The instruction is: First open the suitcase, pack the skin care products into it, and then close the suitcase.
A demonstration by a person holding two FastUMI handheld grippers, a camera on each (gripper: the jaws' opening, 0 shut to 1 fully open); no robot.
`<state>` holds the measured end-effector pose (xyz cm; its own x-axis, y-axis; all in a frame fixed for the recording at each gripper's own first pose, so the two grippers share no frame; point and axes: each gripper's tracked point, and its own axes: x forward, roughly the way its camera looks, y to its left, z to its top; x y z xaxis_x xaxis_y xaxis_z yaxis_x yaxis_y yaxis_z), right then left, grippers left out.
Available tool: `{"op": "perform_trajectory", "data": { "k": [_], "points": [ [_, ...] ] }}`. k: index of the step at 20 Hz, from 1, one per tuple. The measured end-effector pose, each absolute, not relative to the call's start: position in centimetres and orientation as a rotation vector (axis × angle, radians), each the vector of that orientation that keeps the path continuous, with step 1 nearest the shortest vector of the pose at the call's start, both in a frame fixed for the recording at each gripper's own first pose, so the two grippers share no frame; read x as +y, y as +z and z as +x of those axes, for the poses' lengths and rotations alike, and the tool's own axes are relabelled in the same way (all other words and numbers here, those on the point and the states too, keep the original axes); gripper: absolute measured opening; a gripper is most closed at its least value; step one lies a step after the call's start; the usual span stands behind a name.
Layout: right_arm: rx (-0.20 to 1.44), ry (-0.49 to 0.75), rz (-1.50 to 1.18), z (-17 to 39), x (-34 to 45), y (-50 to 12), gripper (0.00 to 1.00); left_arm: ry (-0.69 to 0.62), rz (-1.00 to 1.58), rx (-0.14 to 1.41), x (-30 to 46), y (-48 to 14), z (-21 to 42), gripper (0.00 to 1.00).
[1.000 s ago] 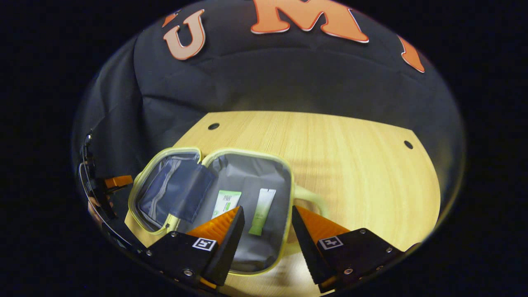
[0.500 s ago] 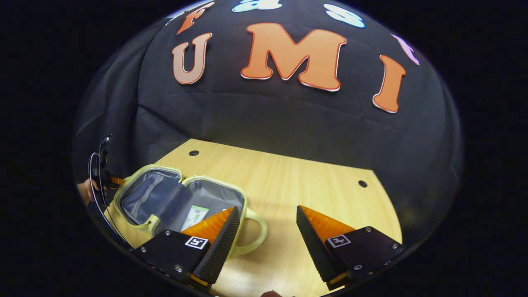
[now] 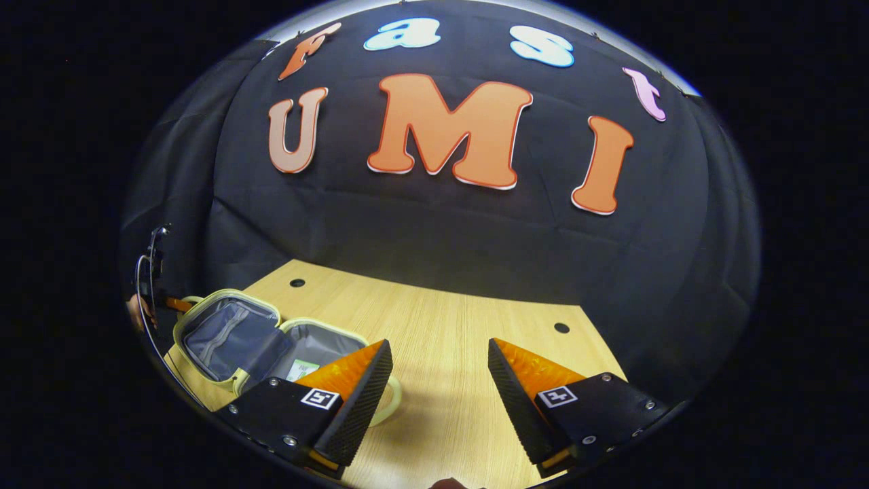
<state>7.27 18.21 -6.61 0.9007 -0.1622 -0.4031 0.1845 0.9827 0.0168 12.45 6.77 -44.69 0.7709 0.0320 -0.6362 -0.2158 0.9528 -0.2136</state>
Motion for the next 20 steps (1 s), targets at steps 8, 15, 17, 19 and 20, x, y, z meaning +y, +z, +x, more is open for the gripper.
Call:
{"op": "perform_trajectory", "data": {
  "k": [8,15,17,19,20],
  "points": [
    [0.371,-0.102,0.041,8.5,17.1,-5.5,0.92,0.052,-0.293,0.421,-0.2,-31.0,13.3,0.1],
    [0.34,-0.06,0.009,7.6,15.7,-4.8,0.93,-0.011,-0.261,0.352,-6.3,-25.6,12.7,0.1],
    [0.332,-0.051,0.008,7.4,15.4,-4.7,0.93,-0.031,-0.272,0.337,-8.5,-24.3,12.6,0.09],
    [0.323,-0.046,0.016,7.1,15.0,-4.5,0.93,-0.052,-0.271,0.324,-10.8,-23.3,12.3,0.1],
    [0.32,-0.041,0.02,6.9,14.8,-4.5,0.94,-0.067,-0.271,0.318,-12.0,-22.9,12.3,0.1]
  ]
}}
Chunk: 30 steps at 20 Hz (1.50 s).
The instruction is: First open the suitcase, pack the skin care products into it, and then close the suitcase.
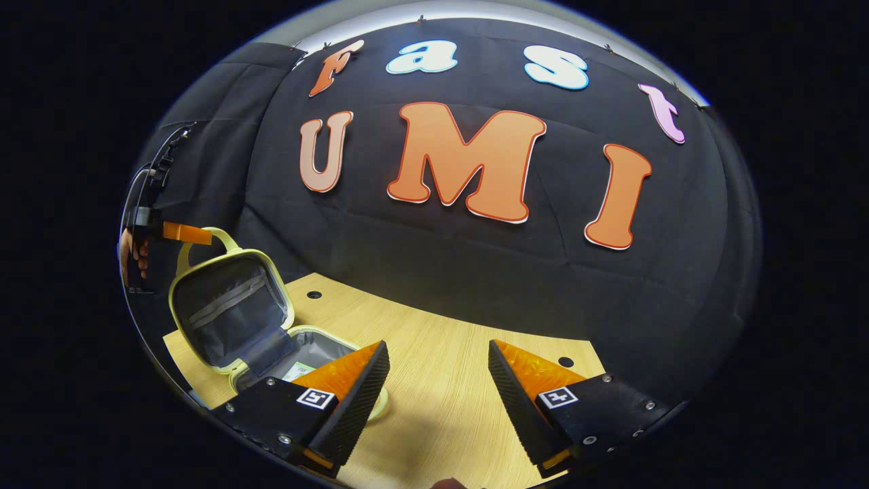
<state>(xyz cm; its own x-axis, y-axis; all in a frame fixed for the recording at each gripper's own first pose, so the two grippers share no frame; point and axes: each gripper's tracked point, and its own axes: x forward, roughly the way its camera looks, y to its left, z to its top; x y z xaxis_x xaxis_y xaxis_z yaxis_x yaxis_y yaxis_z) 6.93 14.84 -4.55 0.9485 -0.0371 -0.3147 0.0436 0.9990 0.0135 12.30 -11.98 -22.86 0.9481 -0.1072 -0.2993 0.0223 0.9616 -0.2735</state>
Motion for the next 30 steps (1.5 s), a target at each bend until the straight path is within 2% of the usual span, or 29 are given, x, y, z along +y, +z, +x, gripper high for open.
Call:
{"op": "perform_trajectory", "data": {
  "k": [6,14,23,30],
  "points": [
    [0.3,-0.027,0.015,6.4,13.3,-4.6,0.94,-0.157,-0.235,0.3,-19.7,-20.9,11.3,0.1],
    [0.296,-0.026,0.033,4.2,11.1,-5.5,0.93,-0.266,-0.173,0.334,-30.0,-22.1,10.9,0.1],
    [0.312,-0.046,0.068,2.9,7.6,-6.8,0.94,-0.399,-0.194,0.462,-40.6,-28.2,10.2,0.1],
    [0.32,-0.047,0.086,2.6,6.8,-7.6,0.94,-0.42,-0.146,0.569,-45.0,-33.6,9.2,0.11]
  ]
}}
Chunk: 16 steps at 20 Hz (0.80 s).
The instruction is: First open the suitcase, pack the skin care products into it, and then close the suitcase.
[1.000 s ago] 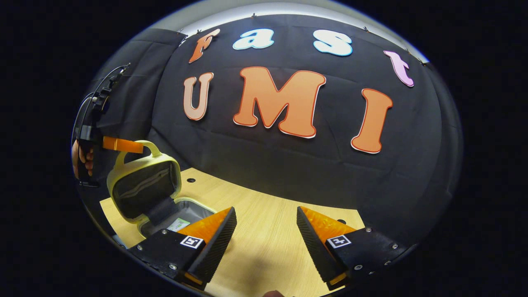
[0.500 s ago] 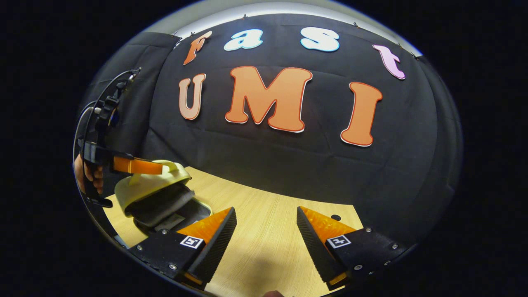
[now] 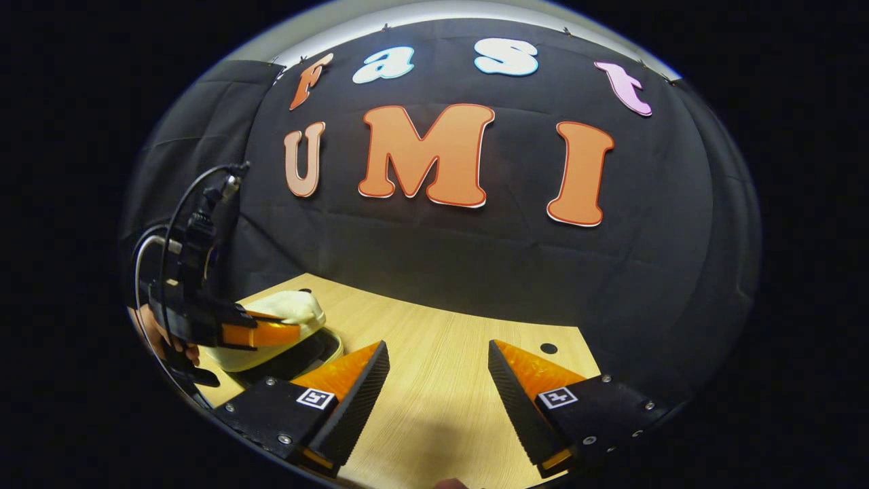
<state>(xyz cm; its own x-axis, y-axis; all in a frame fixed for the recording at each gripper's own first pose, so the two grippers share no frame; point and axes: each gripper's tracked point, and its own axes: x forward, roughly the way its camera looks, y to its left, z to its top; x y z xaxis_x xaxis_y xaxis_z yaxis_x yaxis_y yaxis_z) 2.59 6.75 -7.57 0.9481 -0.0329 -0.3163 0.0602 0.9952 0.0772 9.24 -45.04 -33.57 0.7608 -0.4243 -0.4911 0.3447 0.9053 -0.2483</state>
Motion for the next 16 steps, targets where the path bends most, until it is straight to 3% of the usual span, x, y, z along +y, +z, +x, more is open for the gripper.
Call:
{"op": "perform_trajectory", "data": {
  "k": [4,9,11,14,16],
  "points": [
    [0.327,-0.052,0.08,2.5,6.6,-8.0,0.94,-0.436,-0.157,0.636,-46.4,-35.6,8.5,0.18],
    [0.337,-0.054,0.074,2.6,6.4,-8.2,0.94,-0.454,-0.109,0.594,-46.6,-34.5,8.3,0.28],
    [0.327,-0.057,0.078,3.0,6.5,-7.9,0.94,-0.454,-0.091,0.554,-46.5,-33.4,8.4,0.37],
    [0.302,-0.054,0.079,3.8,7.2,-6.9,0.93,-0.45,-0.04,0.458,-45.9,-31.1,9.2,0.74],
    [0.277,-0.057,0.073,4.5,7.7,-6.1,0.94,-0.431,-0.025,0.424,-45.2,-30.1,8.8,0.83]
  ]
}}
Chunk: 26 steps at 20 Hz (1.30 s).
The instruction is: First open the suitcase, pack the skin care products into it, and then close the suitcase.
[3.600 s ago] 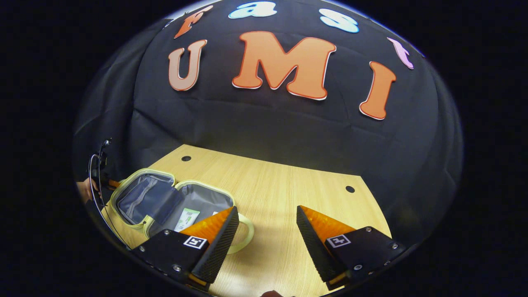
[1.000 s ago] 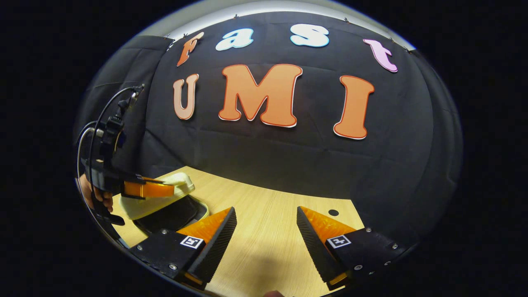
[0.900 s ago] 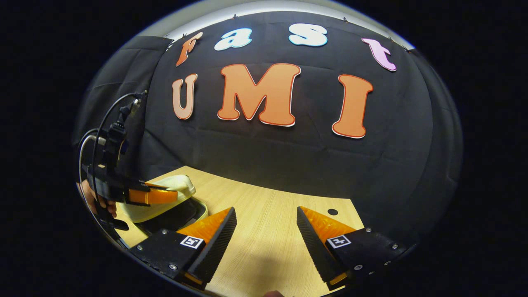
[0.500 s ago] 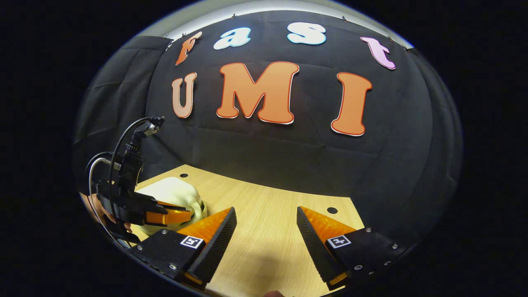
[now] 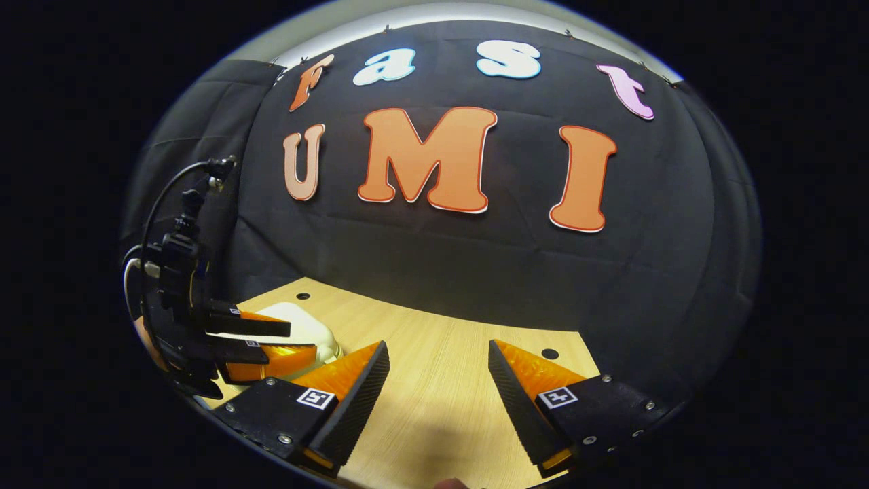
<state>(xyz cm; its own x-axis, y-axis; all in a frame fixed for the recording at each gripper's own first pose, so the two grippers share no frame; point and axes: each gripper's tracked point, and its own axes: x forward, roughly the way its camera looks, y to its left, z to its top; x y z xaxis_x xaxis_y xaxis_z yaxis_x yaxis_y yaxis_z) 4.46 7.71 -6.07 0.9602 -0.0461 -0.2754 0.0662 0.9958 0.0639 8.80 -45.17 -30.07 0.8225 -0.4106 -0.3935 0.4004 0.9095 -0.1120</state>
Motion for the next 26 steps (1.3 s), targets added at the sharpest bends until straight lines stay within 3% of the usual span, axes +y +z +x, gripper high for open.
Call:
{"op": "perform_trajectory", "data": {
  "k": [7,16,20,26],
  "points": [
    [0.147,-0.113,0.073,6.0,9.1,-2.6,0.93,-0.282,-0.043,0.231,-40.7,-23.9,9.4,0.98],
    [0.058,-0.127,0.082,6.8,10.9,1.0,0.93,-0.2,-0.042,-0.036,-38.4,-14.4,9.1,0.97],
    [-0.008,-0.151,0.053,6.9,10.8,2.6,0.93,-0.19,-0.056,-0.071,-38.0,-13.4,8.8,0.97],
    [0.024,-0.151,0.039,6.8,11.3,1.4,0.93,-0.186,-0.051,-0.035,-38.0,-14.9,9.1,0.97]
  ]
}}
